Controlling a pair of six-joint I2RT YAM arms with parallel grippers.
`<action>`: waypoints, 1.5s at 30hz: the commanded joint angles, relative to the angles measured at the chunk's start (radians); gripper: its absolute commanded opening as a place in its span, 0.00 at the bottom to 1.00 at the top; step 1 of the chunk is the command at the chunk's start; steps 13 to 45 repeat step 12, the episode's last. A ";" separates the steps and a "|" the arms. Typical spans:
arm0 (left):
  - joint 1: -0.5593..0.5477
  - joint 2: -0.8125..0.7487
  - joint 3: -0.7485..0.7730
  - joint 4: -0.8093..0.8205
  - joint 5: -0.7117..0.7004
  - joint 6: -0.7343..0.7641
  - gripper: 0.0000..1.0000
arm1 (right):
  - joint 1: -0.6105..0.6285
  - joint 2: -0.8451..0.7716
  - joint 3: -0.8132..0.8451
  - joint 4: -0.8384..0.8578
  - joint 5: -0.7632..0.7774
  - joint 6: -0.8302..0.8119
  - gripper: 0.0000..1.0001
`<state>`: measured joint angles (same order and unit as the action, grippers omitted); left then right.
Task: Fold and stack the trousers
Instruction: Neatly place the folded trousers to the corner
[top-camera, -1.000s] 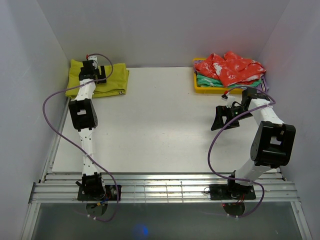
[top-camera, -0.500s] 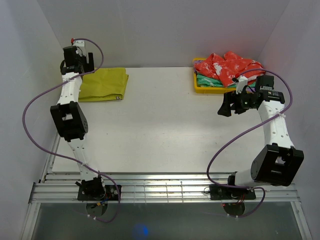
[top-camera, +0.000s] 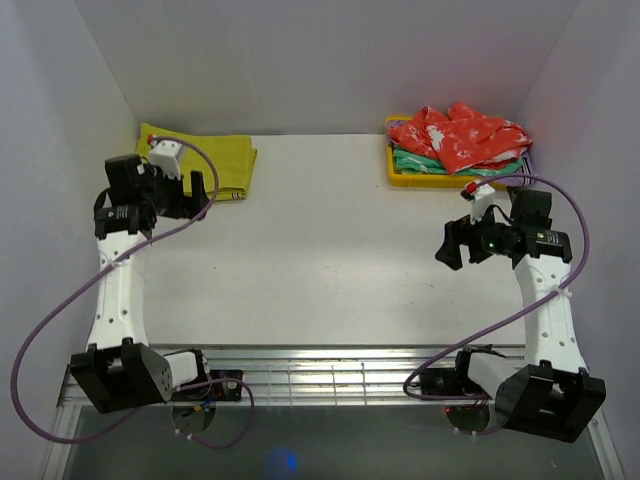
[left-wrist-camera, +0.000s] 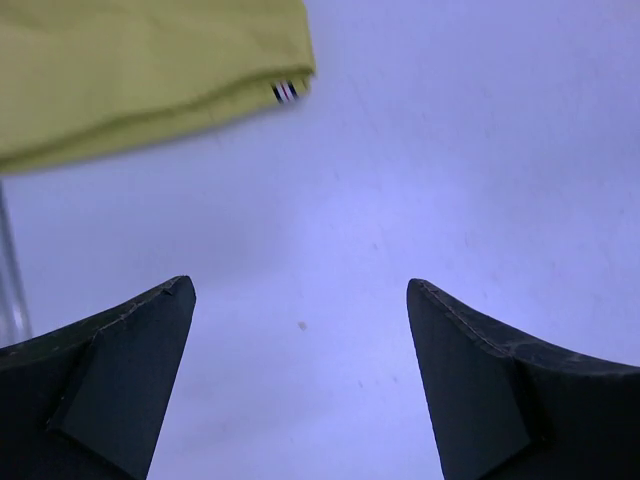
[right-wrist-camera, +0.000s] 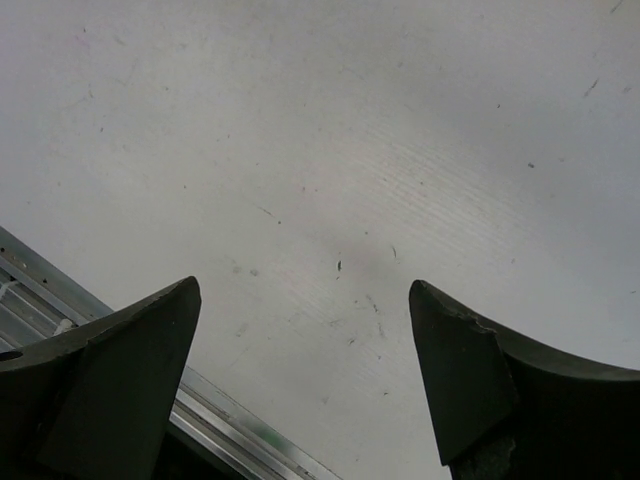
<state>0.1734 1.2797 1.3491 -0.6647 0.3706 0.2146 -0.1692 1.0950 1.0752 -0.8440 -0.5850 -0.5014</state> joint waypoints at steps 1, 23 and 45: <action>-0.002 -0.164 -0.194 -0.139 0.126 0.032 0.98 | -0.004 -0.070 -0.113 -0.017 0.031 -0.048 0.90; 0.000 -0.338 -0.331 -0.199 0.025 0.109 0.98 | -0.004 -0.193 -0.161 -0.001 0.037 -0.036 0.90; 0.000 -0.338 -0.331 -0.199 0.025 0.109 0.98 | -0.004 -0.193 -0.161 -0.001 0.037 -0.036 0.90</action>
